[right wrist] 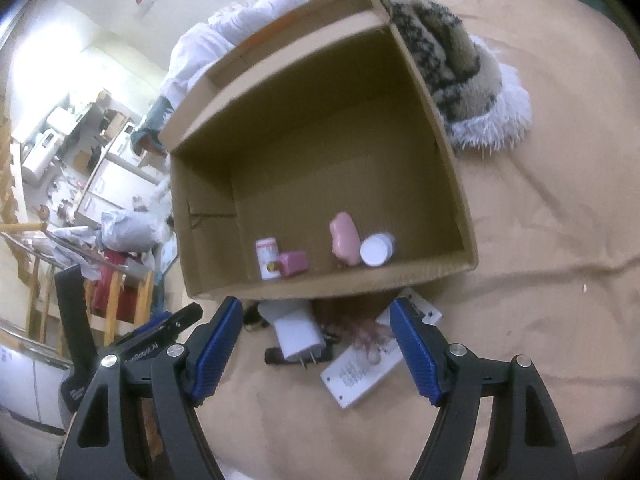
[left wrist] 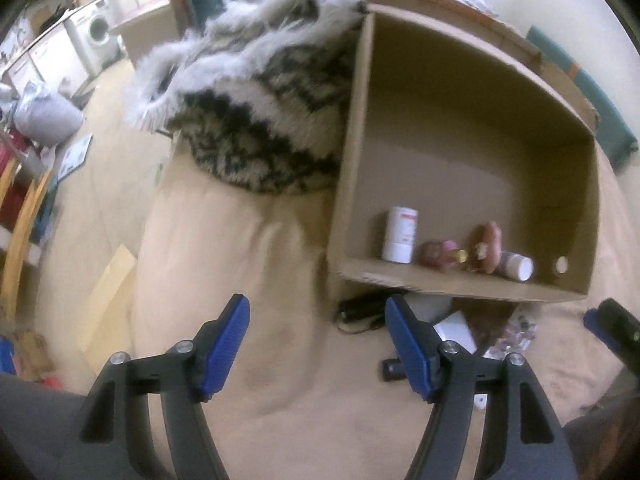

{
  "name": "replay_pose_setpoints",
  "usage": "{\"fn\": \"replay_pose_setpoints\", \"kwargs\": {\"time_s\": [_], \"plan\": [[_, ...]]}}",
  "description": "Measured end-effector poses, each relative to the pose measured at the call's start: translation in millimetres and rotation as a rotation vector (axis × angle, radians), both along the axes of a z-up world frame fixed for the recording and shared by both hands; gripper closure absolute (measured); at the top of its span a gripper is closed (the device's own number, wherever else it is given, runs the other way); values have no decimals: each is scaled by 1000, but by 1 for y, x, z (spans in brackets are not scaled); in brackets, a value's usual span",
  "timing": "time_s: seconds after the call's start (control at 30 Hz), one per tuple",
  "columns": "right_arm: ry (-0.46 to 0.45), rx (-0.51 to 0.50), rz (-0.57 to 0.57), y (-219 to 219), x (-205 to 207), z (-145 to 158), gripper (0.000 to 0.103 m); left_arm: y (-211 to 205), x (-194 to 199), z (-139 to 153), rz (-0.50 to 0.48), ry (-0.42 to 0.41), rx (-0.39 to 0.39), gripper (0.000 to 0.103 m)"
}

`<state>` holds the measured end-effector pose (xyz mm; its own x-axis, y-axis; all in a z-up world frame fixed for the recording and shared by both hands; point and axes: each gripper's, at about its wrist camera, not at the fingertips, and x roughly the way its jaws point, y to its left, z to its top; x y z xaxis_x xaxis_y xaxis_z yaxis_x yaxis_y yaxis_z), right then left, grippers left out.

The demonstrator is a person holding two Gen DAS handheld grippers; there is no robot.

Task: Organize rigid objects
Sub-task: 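Withdraw both grippers and grasp the white charger with the right gripper, then lift the white charger with the right gripper while the left grasps the black power bank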

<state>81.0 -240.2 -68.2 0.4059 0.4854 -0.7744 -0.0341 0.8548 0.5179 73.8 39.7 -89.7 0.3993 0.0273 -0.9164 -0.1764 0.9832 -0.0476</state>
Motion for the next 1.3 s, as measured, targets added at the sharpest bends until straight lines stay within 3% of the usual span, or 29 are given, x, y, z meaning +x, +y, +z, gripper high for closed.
{"fn": "replay_pose_setpoints", "kwargs": {"time_s": [0.13, 0.33, 0.5, 0.8, 0.93, 0.97, 1.0, 1.13, 1.3], "plan": [[32, -5, 26, 11, 1, -11, 23, 21, 1, -5, 94, 23, -46, 36], [131, 21, 189, 53, 7, -37, 23, 33, 0, 0, 152, 21, -72, 36], [176, -63, 299, 92, 24, -52, 23, 35, 2, 2, 157, 23, -117, 35], [206, -264, 362, 133, 41, -75, 23, 38, 0, 4, 181, 46, -96, 35], [209, -340, 388, 143, 37, -82, 35, 36, -1, 3, 175, 61, -75, 35], [200, -365, 392, 144, 34, -82, 50, 35, -1, 3, 172, 63, -82, 35], [192, -389, 391, 144, 32, -81, 58, 34, -1, 4, 169, 61, -84, 35], [167, -389, 405, 138, 21, -69, 59, 30, -3, 3, 154, 55, -77, 35], [126, -307, 365, 107, 6, -34, 59, 21, -4, -3, 113, 67, -87, 35]]}}
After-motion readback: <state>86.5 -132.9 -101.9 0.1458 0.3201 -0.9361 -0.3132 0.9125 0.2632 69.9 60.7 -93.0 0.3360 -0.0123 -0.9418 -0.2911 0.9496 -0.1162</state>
